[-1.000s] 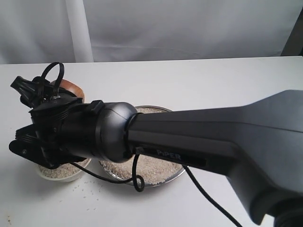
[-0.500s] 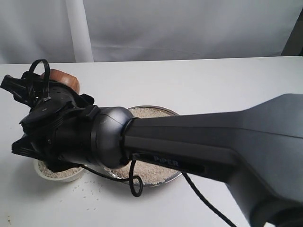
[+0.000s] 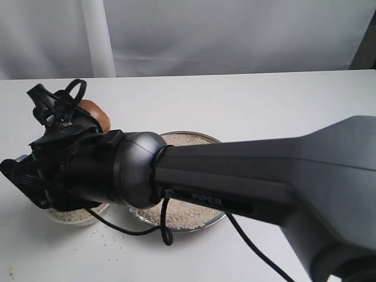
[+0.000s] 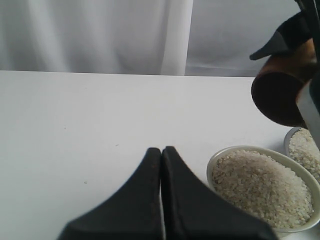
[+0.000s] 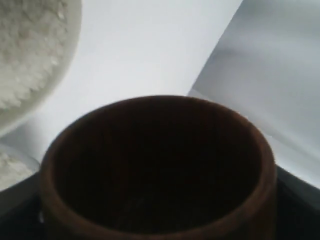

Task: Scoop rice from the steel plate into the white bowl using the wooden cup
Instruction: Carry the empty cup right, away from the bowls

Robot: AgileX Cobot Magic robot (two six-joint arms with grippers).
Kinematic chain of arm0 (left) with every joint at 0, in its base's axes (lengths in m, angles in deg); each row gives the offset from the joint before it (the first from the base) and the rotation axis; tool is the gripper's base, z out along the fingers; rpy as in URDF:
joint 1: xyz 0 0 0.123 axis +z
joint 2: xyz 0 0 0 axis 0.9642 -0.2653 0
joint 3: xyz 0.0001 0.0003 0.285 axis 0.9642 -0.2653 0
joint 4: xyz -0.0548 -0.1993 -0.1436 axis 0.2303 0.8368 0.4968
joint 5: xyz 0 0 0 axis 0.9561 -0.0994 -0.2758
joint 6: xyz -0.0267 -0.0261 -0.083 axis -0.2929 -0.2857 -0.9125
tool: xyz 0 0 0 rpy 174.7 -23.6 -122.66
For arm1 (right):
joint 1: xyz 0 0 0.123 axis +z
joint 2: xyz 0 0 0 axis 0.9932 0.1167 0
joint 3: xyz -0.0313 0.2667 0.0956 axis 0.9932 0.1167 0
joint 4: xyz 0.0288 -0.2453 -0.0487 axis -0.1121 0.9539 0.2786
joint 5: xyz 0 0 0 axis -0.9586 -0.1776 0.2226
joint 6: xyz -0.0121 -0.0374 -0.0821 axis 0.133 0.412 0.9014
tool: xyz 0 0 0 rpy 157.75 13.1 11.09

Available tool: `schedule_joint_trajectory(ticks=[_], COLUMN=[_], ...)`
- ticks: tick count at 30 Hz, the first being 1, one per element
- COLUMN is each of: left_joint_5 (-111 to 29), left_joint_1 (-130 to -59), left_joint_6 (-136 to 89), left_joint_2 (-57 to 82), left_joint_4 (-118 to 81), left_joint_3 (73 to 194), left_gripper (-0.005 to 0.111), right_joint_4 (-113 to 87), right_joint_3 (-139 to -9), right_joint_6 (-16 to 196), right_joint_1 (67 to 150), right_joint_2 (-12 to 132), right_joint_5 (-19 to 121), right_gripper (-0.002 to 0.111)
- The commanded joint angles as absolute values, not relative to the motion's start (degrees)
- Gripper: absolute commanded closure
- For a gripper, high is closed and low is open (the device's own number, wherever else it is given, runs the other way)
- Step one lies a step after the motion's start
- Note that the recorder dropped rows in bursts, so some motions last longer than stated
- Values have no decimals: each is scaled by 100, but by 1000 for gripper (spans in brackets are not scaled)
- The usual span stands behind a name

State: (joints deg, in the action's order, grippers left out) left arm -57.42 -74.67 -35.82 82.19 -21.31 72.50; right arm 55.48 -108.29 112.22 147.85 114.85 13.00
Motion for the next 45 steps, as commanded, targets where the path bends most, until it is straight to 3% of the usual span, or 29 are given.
schedule_joint_trajectory(ticks=[1,5,12,16,22,31,45], left_joint_5=[-5685,-5685,-5685,-5685,-5685,-5685,-5685], left_joint_1=[-7488,-7488,-7488,-7488,-7488,-7488,-7488], left_joint_6=[-3596,-3596,-3596,-3596,-3596,-3596,-3596], left_joint_2=[8228,8228,8228,8228,8228,8228,8228], left_joint_4=[-2105,-2105,-2105,-2105,-2105,-2105,-2105], left_joint_3=[7293,7293,7293,7293,7293,7293,7293], left_gripper=[107,107,107,107,107,107,107], right_joint_4=[4564,4162,3067,2462,2098,256,-2614], right_joint_3=[-10877,-10877,-10311,-8761,-7086,-5277,-3432], right_joint_6=[9807,8183,8074,8032,7988,8230,10121], right_joint_1=[14767,14657,14132,13454,12436,11000,10716], right_joint_2=[11431,11364,10427,9188,7709,6642,6597], right_joint_5=[1498,1781,2442,4262,5379,7177,9596], right_gripper=[108,108,108,108,108,108,108])
